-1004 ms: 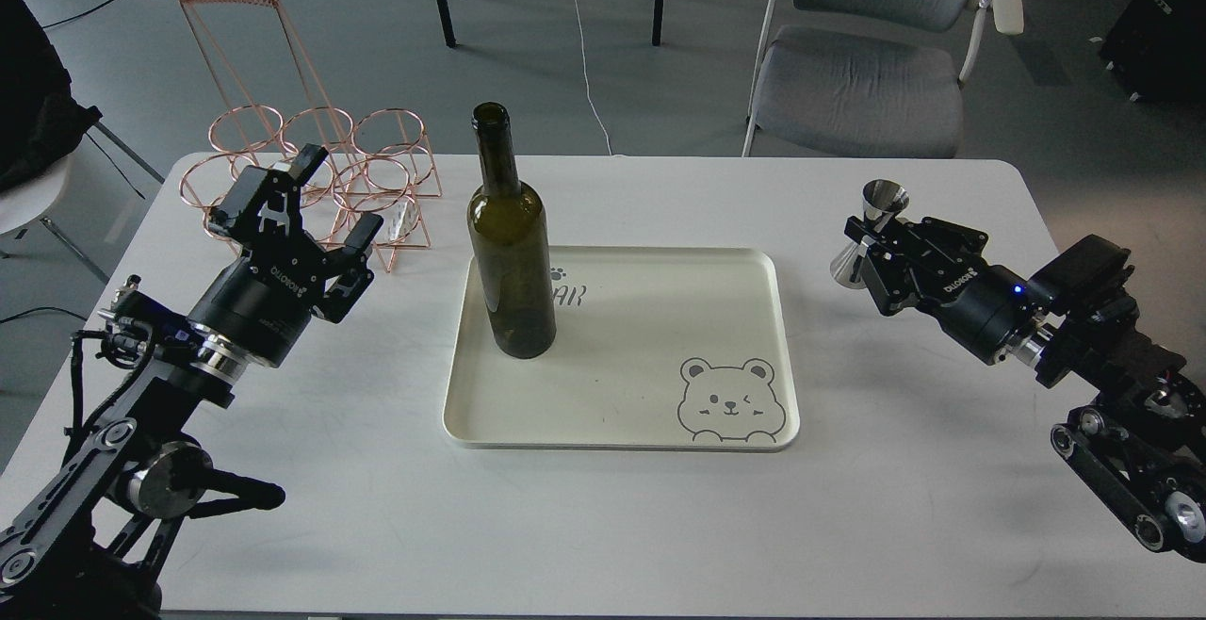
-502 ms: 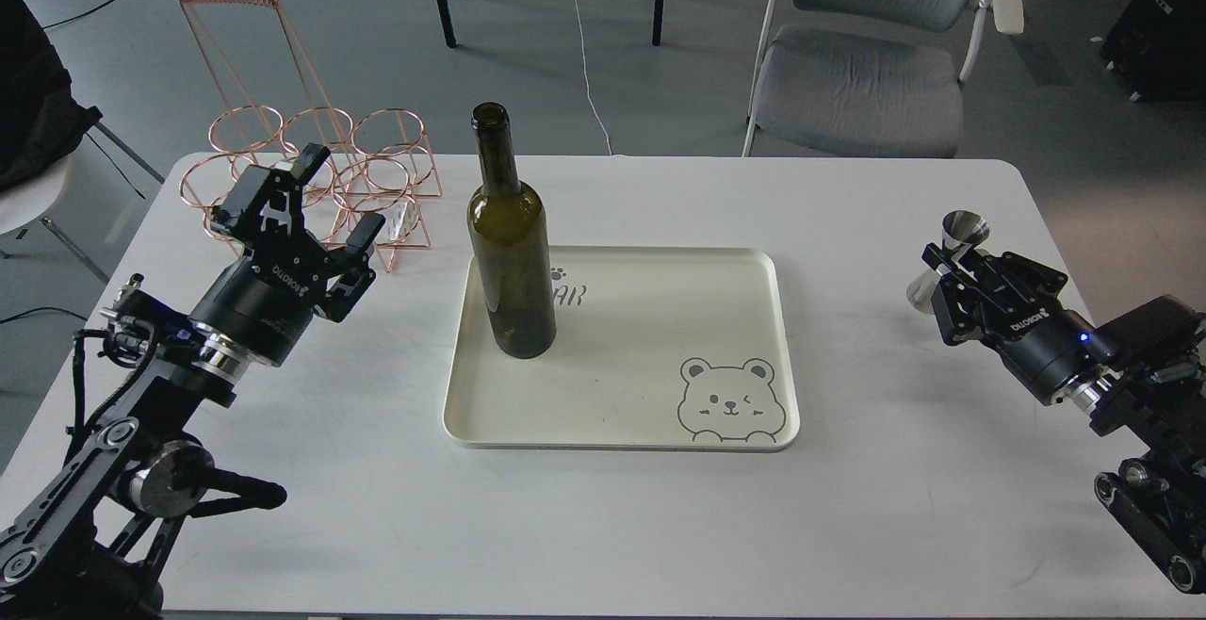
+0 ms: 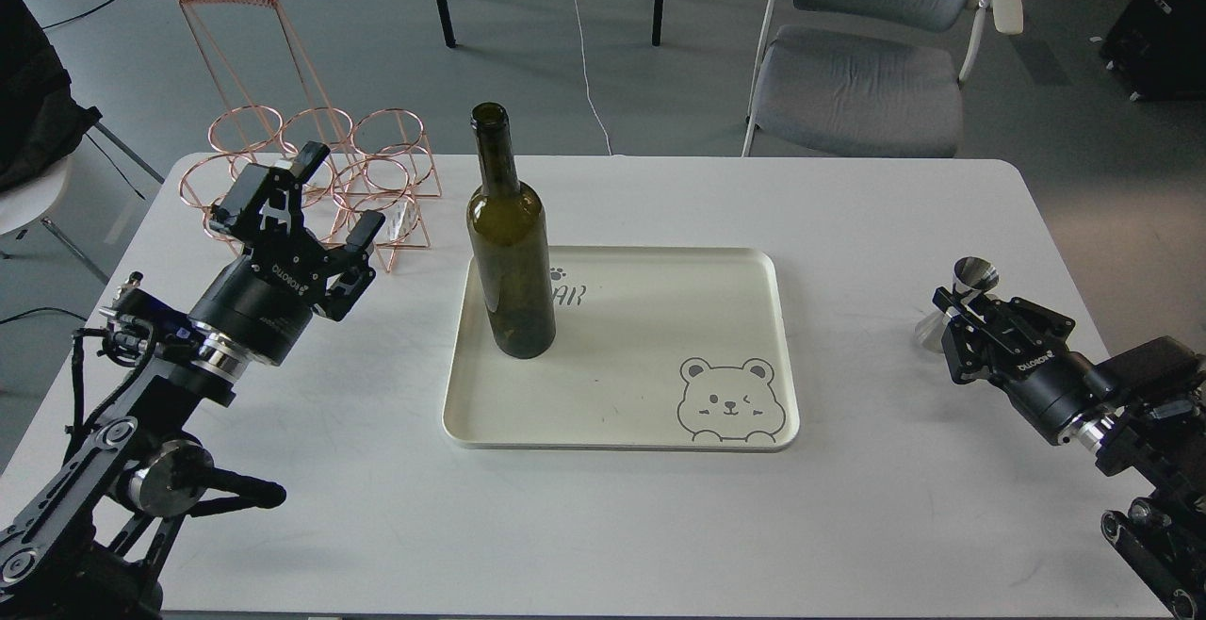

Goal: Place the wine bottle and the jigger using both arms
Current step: 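Lower the held jigger onto the table beside the tray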

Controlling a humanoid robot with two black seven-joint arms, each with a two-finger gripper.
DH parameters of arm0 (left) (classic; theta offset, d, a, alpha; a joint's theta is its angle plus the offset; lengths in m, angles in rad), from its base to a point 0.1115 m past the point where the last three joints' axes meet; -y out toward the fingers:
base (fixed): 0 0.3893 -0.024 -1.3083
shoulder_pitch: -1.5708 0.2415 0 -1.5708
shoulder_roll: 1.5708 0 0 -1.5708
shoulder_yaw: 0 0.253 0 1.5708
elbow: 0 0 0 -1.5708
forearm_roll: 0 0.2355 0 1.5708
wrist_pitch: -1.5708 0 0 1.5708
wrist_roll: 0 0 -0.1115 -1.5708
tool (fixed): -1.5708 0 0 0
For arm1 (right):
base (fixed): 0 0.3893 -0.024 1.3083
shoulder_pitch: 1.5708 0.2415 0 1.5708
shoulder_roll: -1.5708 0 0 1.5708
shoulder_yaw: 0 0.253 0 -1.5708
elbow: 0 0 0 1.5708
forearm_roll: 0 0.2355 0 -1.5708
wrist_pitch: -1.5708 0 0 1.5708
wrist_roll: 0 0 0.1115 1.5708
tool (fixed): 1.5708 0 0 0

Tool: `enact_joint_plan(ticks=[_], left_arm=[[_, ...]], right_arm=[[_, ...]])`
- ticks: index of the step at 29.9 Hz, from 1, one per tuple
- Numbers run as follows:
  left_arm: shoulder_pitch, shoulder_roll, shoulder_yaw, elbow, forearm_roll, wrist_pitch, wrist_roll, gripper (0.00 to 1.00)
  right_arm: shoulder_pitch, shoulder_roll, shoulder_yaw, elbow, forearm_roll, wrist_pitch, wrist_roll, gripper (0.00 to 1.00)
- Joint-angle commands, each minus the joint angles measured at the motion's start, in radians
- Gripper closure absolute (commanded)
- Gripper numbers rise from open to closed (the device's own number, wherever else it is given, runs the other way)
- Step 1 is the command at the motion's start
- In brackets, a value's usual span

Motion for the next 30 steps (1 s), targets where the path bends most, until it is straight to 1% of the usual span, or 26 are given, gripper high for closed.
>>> enact_joint_plan(ticks=[1, 5, 8, 10, 13, 16, 18, 21, 22, 25, 30], left_arm=[[0.0, -0.001, 0.0, 0.0, 0.0, 0.0, 0.0, 0.02], [0.0, 0.0, 0.001, 0.0, 0.0, 0.0, 0.0, 0.02], [0.0, 0.0, 0.0, 0.0, 0.0, 0.0, 0.0, 0.02], [0.0, 0.0, 0.0, 0.0, 0.0, 0.0, 0.0, 0.02], [0.0, -0.001, 0.001, 0.0, 0.0, 0.0, 0.0, 0.02], [-0.001, -0.001, 0.0, 0.0, 0.0, 0.0, 0.0, 0.02], [-0.001, 0.0, 0.0, 0.0, 0.0, 0.0, 0.0, 0.02], [-0.001, 0.0, 0.0, 0.0, 0.0, 0.0, 0.0, 0.02], [-0.001, 0.0, 0.0, 0.0, 0.0, 0.0, 0.0, 0.02], [-0.001, 0.0, 0.0, 0.0, 0.0, 0.0, 0.0, 0.02], [-0.001, 0.0, 0.0, 0.0, 0.0, 0.0, 0.0, 0.02]], right_arm=[[0.002, 0.011, -0.004, -0.013, 0.003, 0.0, 0.0, 0.73], [0.002, 0.017, -0.004, -0.014, 0.003, 0.0, 0.0, 0.72], [0.002, 0.017, -0.004, -0.014, 0.005, 0.0, 0.0, 0.67], [0.003, 0.016, -0.004, -0.014, 0.006, 0.0, 0.0, 0.62], [0.003, 0.014, -0.004, -0.014, 0.009, 0.0, 0.0, 0.59], [0.002, 0.013, -0.004, -0.014, 0.009, 0.0, 0.0, 0.52], [-0.003, 0.013, -0.004, -0.008, 0.009, 0.0, 0.0, 0.41], [-0.01, 0.0, -0.006, 0.018, 0.011, 0.0, 0.0, 0.13], [-0.016, -0.004, -0.007, 0.032, 0.011, 0.0, 0.0, 0.09], [-0.052, -0.065, -0.012, 0.073, 0.023, 0.001, 0.0, 0.06], [-0.122, -0.128, -0.013, 0.136, 0.032, 0.002, 0.0, 0.05]])
